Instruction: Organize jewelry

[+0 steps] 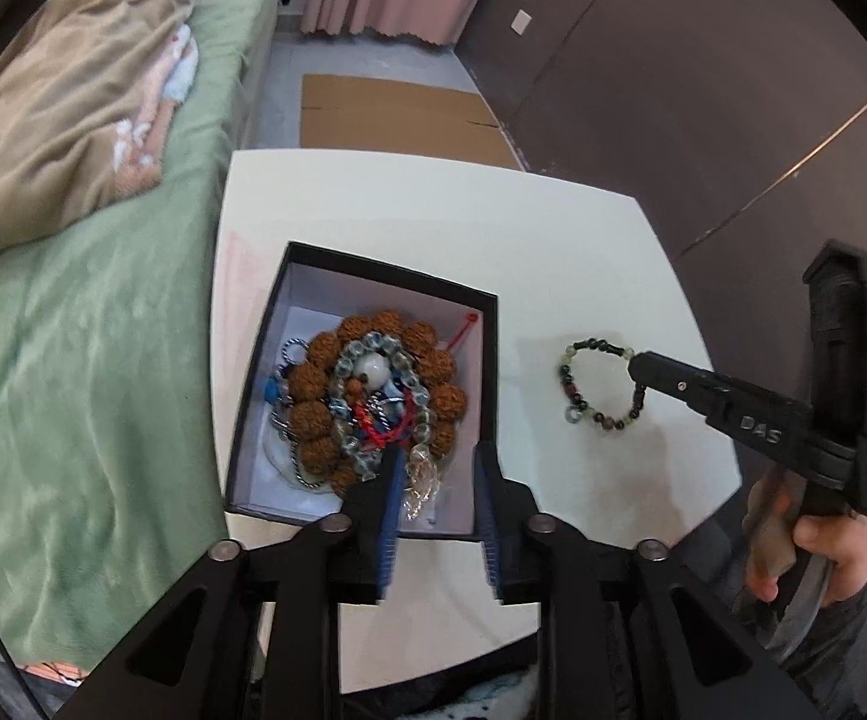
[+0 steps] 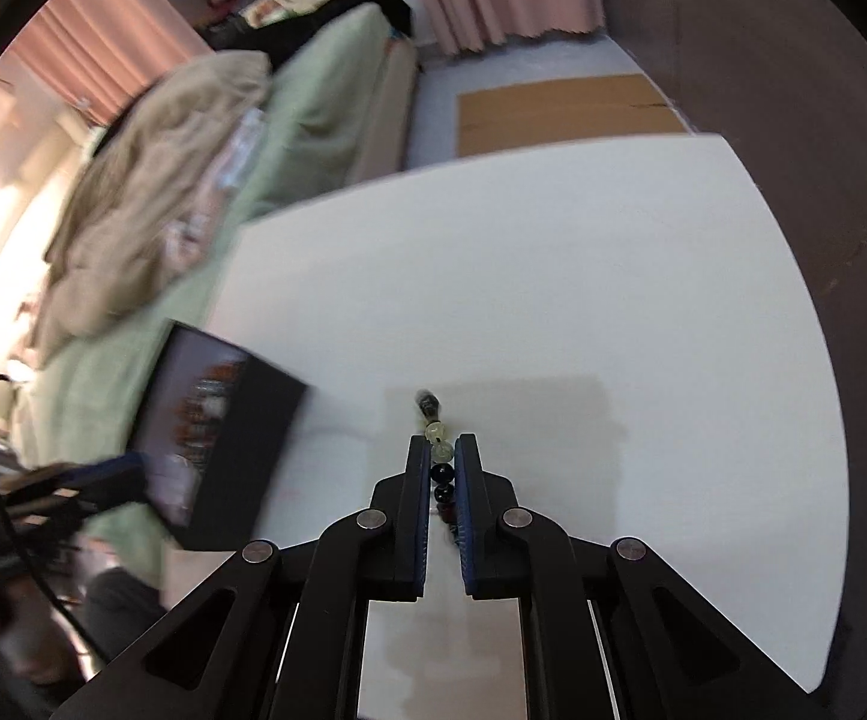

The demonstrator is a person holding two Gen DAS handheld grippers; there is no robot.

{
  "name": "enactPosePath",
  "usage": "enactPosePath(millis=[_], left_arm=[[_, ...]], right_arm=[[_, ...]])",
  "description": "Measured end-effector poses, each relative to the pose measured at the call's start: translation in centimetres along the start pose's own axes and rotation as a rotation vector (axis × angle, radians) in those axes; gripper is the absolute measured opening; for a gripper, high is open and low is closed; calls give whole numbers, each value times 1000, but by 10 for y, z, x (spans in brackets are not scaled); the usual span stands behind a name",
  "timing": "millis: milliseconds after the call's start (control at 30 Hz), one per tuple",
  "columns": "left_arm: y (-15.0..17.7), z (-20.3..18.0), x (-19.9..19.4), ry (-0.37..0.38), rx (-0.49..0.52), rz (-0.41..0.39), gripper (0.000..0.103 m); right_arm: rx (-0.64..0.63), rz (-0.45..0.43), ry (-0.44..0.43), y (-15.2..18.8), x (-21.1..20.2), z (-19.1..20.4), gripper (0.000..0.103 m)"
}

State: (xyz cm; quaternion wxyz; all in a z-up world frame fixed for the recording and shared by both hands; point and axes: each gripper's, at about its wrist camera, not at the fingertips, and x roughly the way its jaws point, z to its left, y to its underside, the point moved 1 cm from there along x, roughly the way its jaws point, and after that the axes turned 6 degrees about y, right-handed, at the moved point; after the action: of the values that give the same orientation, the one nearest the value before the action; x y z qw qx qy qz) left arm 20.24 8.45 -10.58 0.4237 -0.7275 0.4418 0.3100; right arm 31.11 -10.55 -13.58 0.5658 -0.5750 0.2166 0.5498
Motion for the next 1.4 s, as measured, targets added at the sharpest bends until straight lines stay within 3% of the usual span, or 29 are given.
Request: enactPosePath(millis=[67, 100, 400, 833, 900, 933, 967, 1033, 1233, 1400], left_arm=[[-1, 2, -5, 6, -3, -18, 57], [-1, 3, -10, 6, -5, -42, 58], [-1, 27, -33, -13, -44, -102, 58], [0, 62, -66, -43, -106, -172, 58], [1, 66, -69, -46, -114, -175, 58], [1, 67, -70, -46, -115, -178, 58], [2, 67, -70, -45, -114, -179, 58], [2, 66, -69, -42, -108, -180, 58], [-1, 56, -60, -28, -88, -171, 58], [-3, 38, -48, -18, -57, -152, 58]], right_arm=[[-13, -24, -37, -2, -14, 12, 9], [-20, -36, -50, -4, -19, 18, 9], [-97, -114, -149, -20, -55, 78, 9], [-166, -84, -286, -21, -39, 148, 10], [-169, -74, -246, -20, -31, 152, 13], [-173, -64, -210, -20, -27, 153, 26], [-172, -59, -184, -20, -26, 152, 44], [-153, -84, -124, -18, -28, 144, 54], [-114, -181, -4, -13, -43, 114, 63], [-26, -130, 14, -6, -42, 74, 63]])
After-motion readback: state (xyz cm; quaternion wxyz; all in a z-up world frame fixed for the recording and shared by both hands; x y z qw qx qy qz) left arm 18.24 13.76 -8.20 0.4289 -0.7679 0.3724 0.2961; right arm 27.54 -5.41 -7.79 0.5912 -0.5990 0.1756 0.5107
